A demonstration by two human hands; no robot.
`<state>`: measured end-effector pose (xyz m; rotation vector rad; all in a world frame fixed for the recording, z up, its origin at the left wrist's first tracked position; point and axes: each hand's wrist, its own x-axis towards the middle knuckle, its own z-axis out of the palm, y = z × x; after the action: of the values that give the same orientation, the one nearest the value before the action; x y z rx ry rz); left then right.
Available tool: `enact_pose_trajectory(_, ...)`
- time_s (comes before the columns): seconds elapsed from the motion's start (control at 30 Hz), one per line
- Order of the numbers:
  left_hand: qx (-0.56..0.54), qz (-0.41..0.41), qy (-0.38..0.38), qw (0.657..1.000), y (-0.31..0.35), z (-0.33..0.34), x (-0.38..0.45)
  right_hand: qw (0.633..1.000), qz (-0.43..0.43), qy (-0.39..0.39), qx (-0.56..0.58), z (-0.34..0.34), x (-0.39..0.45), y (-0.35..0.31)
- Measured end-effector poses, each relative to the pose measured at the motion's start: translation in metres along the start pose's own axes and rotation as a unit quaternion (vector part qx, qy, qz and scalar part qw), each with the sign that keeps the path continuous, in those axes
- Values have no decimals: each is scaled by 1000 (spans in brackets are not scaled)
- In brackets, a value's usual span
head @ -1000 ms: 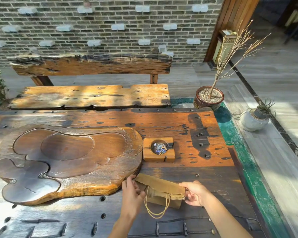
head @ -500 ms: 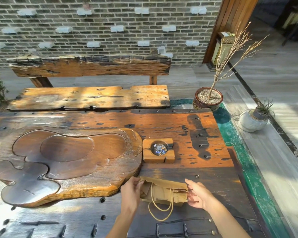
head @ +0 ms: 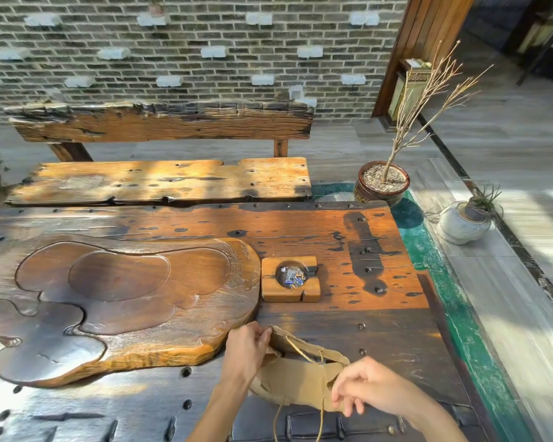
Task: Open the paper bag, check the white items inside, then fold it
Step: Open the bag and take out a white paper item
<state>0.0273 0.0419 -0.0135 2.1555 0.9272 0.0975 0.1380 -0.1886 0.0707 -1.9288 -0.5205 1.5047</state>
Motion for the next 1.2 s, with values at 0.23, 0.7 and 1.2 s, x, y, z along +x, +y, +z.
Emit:
enact_pose_trajectory(0.23,4,1,-25,1000,5,-5,-4,973,17,-5,-228,37,35,-18)
enact_pose_trajectory(0.7,-23,-10,-50,998,6,-15,-4,887,55,147,-435,43,85,-5)
enact_pose_trajectory(1.2,-49,-39,-89,994,18,8,-38,896,146,84,-411,31,104,-14)
